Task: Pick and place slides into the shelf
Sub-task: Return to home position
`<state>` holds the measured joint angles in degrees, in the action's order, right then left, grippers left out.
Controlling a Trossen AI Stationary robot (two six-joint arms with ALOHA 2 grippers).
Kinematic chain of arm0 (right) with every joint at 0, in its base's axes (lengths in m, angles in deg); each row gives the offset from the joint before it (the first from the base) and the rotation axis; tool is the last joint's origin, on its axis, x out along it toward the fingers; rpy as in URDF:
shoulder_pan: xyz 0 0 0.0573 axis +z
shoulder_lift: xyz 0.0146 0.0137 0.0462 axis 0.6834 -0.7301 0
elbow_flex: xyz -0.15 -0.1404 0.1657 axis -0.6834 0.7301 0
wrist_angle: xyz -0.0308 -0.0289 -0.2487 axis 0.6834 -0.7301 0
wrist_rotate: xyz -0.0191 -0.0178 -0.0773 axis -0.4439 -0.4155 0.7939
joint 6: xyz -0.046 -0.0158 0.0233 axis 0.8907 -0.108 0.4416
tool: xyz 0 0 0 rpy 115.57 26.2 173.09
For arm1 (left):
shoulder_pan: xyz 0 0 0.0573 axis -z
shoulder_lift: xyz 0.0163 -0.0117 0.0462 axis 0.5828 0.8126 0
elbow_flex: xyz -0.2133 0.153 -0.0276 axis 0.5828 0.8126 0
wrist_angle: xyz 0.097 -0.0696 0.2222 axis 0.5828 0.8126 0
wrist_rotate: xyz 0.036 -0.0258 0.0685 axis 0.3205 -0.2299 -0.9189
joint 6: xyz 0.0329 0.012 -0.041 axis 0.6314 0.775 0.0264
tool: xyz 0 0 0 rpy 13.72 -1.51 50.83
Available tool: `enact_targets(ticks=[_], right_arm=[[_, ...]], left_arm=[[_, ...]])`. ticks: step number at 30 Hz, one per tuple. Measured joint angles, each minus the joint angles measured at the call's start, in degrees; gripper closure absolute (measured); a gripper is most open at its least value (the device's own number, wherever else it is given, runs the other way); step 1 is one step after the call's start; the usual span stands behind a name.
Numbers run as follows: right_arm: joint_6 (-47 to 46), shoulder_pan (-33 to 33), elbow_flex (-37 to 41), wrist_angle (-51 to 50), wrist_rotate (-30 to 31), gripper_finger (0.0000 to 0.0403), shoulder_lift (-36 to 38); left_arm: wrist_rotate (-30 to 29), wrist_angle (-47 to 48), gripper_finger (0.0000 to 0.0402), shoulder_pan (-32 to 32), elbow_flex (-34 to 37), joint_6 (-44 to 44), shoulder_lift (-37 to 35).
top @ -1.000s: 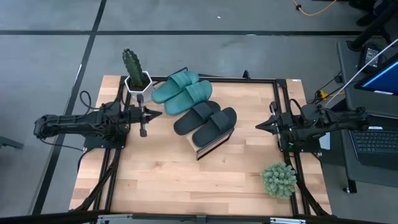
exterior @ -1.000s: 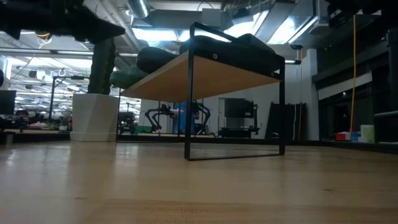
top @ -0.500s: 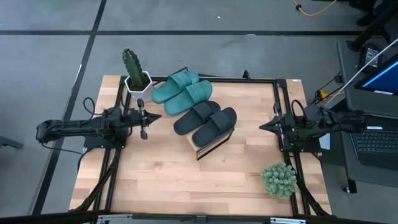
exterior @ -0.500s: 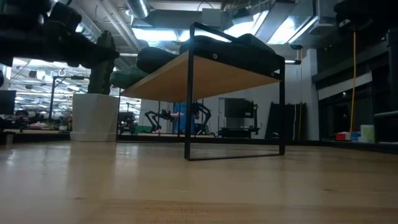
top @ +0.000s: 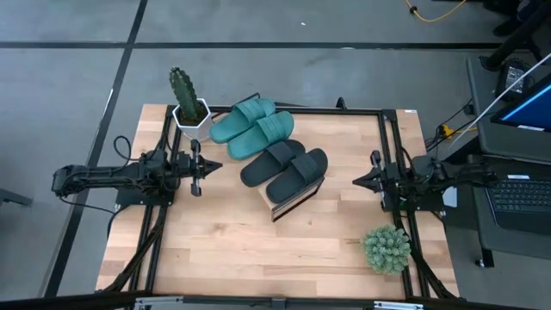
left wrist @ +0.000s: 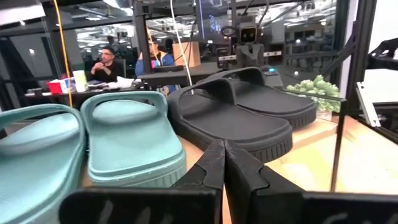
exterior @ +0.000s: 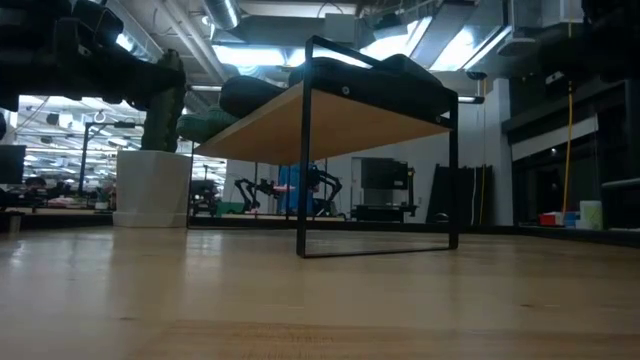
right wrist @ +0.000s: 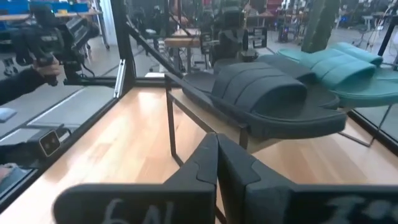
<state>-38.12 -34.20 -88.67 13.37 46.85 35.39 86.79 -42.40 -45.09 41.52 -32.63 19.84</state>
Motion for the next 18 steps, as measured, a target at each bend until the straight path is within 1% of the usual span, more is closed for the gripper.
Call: enact_targets(ticks=[7,13,15,18], right_arm=[[0.66,0.01,7.54,11.11,0.0,0.0397,0.18],[4.4,0.02,12.68,18.4,0.0,0.0397,0.19],[6.62,0.0,13.79,18.91,0.06,0.0397,0.12],[6.88,0.02,13.79,19.78,0.01,0.0397,0.03]], left_arm=[[0.02,0.01,0.0401,1.28,0.0,-0.77,0.0],[0.04,0.04,0.0402,1.69,0.0,-1.15,0.0],[0.06,0.06,0.0402,1.69,0.0,-1.17,0.0],[0.07,0.07,0.0402,1.66,0.0,-0.81,0.0]])
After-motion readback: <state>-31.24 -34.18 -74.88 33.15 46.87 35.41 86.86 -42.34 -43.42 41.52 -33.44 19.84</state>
